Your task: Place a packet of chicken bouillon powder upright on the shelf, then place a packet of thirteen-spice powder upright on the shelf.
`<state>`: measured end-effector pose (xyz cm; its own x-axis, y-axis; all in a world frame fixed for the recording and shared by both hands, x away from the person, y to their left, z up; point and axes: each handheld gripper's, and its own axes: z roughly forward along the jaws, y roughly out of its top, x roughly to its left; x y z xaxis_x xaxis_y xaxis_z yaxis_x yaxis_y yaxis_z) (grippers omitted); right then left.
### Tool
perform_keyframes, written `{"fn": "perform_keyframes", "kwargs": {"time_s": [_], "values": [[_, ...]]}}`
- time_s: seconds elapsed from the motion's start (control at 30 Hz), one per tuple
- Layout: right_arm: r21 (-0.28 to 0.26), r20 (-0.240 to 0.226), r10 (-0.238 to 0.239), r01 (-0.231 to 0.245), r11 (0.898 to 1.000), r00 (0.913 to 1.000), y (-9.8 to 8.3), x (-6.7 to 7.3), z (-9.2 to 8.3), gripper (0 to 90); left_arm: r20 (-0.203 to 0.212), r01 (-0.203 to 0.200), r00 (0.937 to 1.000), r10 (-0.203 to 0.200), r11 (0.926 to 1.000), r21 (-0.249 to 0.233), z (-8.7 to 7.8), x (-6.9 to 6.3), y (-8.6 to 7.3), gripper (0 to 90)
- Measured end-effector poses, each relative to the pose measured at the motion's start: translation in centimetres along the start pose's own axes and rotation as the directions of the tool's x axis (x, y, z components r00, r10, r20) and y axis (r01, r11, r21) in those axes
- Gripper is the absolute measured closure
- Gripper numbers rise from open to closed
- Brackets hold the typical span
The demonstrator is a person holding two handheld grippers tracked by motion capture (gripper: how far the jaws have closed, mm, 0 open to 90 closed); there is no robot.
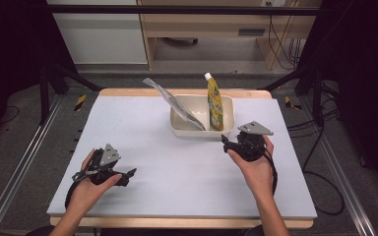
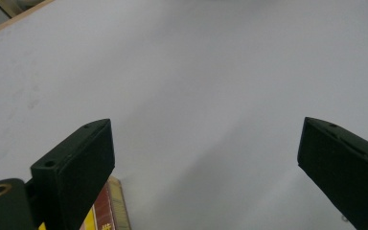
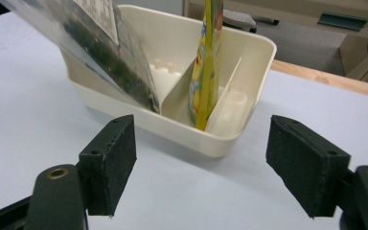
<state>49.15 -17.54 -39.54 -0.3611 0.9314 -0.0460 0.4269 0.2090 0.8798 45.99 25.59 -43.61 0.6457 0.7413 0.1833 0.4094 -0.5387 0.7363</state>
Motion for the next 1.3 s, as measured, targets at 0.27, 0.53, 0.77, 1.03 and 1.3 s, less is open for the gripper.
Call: {"fn": "perform_keyframes", "kwargs": {"time_s": [0.27, 0.53, 0.77, 1.03, 1.3], "values": [[0.043, -0.024, -0.035, 0.036, 0.998, 0.9991, -2.0, 0.2, 0.3, 18.9, -0.06, 0.037, 0.9976, -0.035, 0.9987, 0.035, -1.0, 1.1, -0.1, 5.8], [0.06, 0.0, -0.077, 0.077, 0.995, 0.997, -3.3, 0.1, -0.7, 12.0, -0.098, 0.121, 0.9891, -0.11, 0.9858, 0.116, -2.2, 3.1, -0.8, 6.3], [0.057, 0.061, -0.154, 0.15, 0.987, 0.9862, -4.6, -0.2, -1.7, 16.1, -0.072, 0.136, 0.9899, -0.122, 0.9591, 0.248, -2.2, 3.9, -0.6, 6.2], [0.037, 0.065, -0.184, 0.182, 0.983, 0.9809, -4.6, 0.2, -1.8, 23.2, -0.065, 0.181, 0.9836, -0.169, 0.9116, 0.369, -1.9, 5.7, -0.2, 8.3], [0.054, 0.055, -0.19, 0.187, 0.981, 0.9803, -4.8, 0.3, -1.5, 23.4, -0.049, 0.183, 0.9825, -0.18, 0.8841, 0.43, -1.4, 6.4, -0.6, 8.9]]}}
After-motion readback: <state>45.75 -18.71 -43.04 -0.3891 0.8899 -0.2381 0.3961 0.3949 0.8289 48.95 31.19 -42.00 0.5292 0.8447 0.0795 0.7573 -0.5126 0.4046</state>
